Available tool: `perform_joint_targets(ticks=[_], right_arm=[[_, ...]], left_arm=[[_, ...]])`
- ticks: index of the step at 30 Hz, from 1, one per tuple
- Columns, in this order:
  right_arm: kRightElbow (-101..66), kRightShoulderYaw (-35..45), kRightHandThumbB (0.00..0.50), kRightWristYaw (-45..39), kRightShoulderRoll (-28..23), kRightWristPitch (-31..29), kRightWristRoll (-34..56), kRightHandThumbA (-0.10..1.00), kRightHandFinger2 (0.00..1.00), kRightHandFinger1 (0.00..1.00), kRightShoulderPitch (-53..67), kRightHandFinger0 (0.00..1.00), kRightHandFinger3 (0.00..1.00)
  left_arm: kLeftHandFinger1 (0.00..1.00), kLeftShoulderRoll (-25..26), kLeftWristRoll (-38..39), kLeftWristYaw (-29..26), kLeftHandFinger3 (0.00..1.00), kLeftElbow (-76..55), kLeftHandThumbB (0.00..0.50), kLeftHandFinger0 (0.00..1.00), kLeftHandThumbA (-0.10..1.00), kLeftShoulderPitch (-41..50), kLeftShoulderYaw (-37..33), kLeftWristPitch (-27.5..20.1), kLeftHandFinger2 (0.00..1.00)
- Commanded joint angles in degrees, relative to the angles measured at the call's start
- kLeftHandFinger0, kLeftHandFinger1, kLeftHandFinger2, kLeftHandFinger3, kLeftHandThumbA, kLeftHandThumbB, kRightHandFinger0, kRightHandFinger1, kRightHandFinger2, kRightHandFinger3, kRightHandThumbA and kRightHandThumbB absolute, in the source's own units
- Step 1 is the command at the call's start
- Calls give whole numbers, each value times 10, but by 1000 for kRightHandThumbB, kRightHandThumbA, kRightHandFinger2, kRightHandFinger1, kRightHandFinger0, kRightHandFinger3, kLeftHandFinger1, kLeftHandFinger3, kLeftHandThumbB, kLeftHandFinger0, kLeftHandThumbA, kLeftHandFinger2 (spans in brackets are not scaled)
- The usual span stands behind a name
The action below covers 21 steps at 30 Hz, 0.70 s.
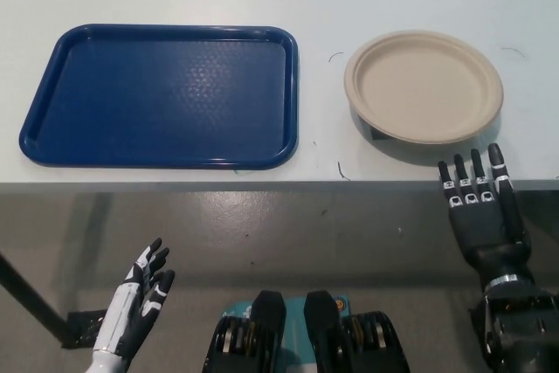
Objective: Use the right hand to pick up a plate from a leveled surface and place it into a tray on the left side
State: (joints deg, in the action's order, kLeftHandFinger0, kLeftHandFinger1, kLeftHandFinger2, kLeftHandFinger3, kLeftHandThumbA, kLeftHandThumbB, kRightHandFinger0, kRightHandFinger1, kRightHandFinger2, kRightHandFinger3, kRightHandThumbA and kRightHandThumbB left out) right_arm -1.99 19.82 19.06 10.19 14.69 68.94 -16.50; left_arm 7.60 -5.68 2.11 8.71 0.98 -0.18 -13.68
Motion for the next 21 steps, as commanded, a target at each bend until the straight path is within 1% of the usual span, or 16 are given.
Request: perform_joint_targets(ticks=[1, 8, 15, 19, 21], right_arm=[[-2, -2, 315, -20, 23, -7, 9, 1000, 1000, 1000, -31, 1000, 1000], [23, 2, 319, -23, 25, -6, 12, 1000, 1000, 1000, -48, 1000, 1000], [57, 3, 301, -29, 22, -6, 8, 1000, 1000, 1000, -66, 1000, 1000], [76, 2, 292, -40, 19, -1, 4, 1000, 1000, 1000, -78, 1000, 1000], [87, 4, 292, -45, 19, -1, 4, 1000, 1000, 1000, -86, 1000, 1000]], left_arm=[[1000, 7, 0, 3, 1000, -6, 154, 1000, 847, -1, -2, -18, 1000], [1000, 7, -2, 3, 1000, -9, 161, 1000, 849, 0, -3, -13, 1000], [1000, 8, -6, 2, 1000, -8, 155, 1000, 858, 2, -4, -17, 1000], [1000, 7, -2, 4, 1000, -11, 176, 1000, 857, 2, -3, -13, 1000], [1000, 7, -4, 4, 1000, -11, 179, 1000, 863, 2, -4, -13, 1000]])
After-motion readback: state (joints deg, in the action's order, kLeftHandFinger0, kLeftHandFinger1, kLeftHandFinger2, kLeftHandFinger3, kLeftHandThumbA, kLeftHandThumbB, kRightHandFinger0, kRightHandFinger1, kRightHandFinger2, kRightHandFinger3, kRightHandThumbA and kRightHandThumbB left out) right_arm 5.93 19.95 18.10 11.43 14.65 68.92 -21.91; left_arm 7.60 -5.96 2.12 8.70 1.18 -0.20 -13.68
